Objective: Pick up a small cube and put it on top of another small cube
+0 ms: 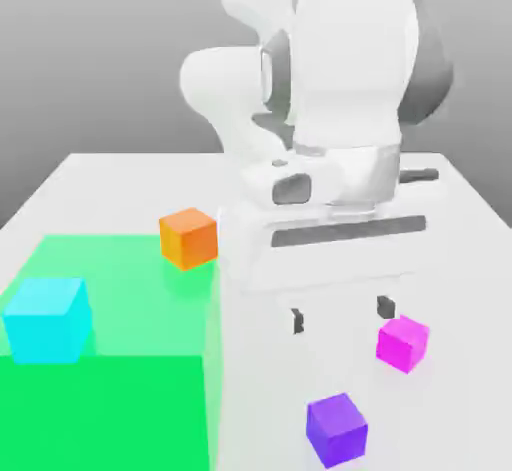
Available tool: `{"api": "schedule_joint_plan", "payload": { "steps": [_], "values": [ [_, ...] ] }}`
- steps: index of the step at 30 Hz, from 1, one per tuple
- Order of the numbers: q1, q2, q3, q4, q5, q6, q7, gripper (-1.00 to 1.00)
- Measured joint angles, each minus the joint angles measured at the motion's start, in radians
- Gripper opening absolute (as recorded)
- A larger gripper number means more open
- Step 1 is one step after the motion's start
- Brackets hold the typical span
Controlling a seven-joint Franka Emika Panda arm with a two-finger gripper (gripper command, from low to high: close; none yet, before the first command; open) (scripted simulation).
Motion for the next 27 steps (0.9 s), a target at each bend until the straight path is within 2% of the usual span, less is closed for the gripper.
{"api": "schedule_joint_plan", "payload": {
  "steps": [4, 9, 10, 17, 22, 27],
  "values": [
    [0.012, 0.145, 0.007, -0.026, -0.014, 0.065, -0.013, 0.0],
    [0.032, 0.327, -0.014, -0.001, -0.041, 0.203, 0.002, 0.0],
    [0.034, 0.346, -0.016, 0.002, -0.044, 0.218, 0.005, -1.0],
    [0.032, 0.343, -0.014, 0.002, -0.046, 0.215, 0.006, -1.0],
    [0.017, 0.187, 0.006, -0.026, -0.019, 0.086, -0.015, -1.0],
    [-0.003, 0.24, -0.006, 0.125, -0.014, -0.068, -0.051, -1.0]
  ]
}}
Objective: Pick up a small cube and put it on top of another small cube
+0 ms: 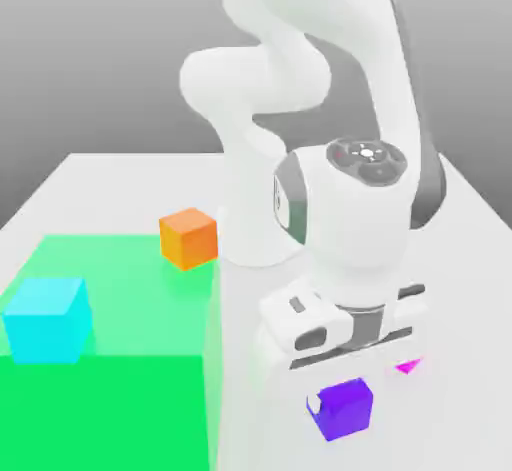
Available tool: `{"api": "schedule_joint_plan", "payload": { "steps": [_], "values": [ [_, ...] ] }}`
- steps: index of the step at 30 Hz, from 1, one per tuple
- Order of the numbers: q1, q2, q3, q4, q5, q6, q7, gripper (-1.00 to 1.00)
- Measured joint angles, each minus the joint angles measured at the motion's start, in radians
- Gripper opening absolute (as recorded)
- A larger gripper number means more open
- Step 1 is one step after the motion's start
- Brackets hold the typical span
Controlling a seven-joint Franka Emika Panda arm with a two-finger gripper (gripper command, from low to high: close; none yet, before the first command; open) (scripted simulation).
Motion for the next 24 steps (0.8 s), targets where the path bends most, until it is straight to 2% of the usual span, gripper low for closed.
{"api": "schedule_joint_plan", "payload": {
  "steps": [7, 14, 21, 24],
  "values": [
    [-0.055, 0.033, -0.053, 0.252, 0.044, -0.268, 0.017, -1.0],
    [-0.155, -0.082, -0.171, 0.448, 0.107, -0.565, 0.19, -1.0],
    [-0.242, -0.255, -0.247, 0.427, 0.067, -0.646, 0.421, -1.0],
    [-0.271, -0.271, -0.243, 0.358, 0.052, -0.574, 0.469, -1.0]
  ]
}}
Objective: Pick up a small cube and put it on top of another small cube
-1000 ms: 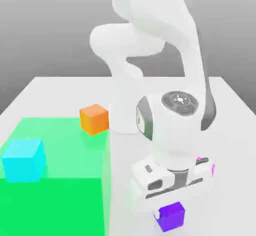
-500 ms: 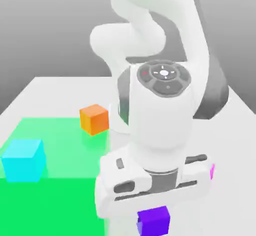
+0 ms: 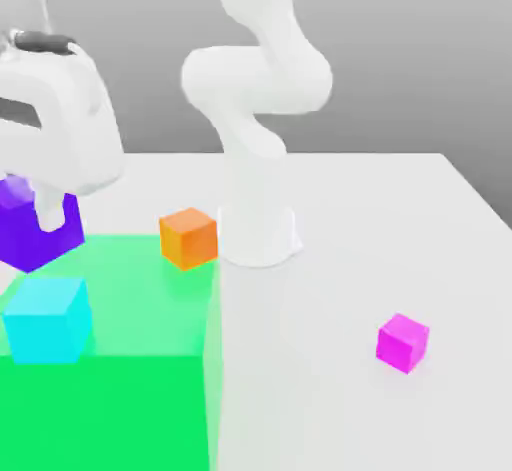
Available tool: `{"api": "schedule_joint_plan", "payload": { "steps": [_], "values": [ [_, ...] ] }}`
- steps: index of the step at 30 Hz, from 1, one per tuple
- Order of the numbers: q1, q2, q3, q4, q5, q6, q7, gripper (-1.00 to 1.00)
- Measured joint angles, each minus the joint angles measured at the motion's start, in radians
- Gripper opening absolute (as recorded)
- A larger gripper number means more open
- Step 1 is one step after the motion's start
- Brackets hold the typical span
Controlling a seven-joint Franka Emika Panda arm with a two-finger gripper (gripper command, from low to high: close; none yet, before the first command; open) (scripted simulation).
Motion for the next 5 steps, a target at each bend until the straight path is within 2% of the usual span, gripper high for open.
{"api": "schedule_joint_plan", "payload": {
  "steps": [1, 2, 5],
  "values": [
    [0.003, 0.01, 0.004, -0.028, 0.001, 0.04, 0.001, -1.0],
    [0.01, 0.019, 0.006, -0.051, 0.003, 0.072, 0.001, 1.0],
    [0.012, 0.019, 0.006, -0.051, 0.003, 0.072, 0.001, 1.0]
  ]
}}
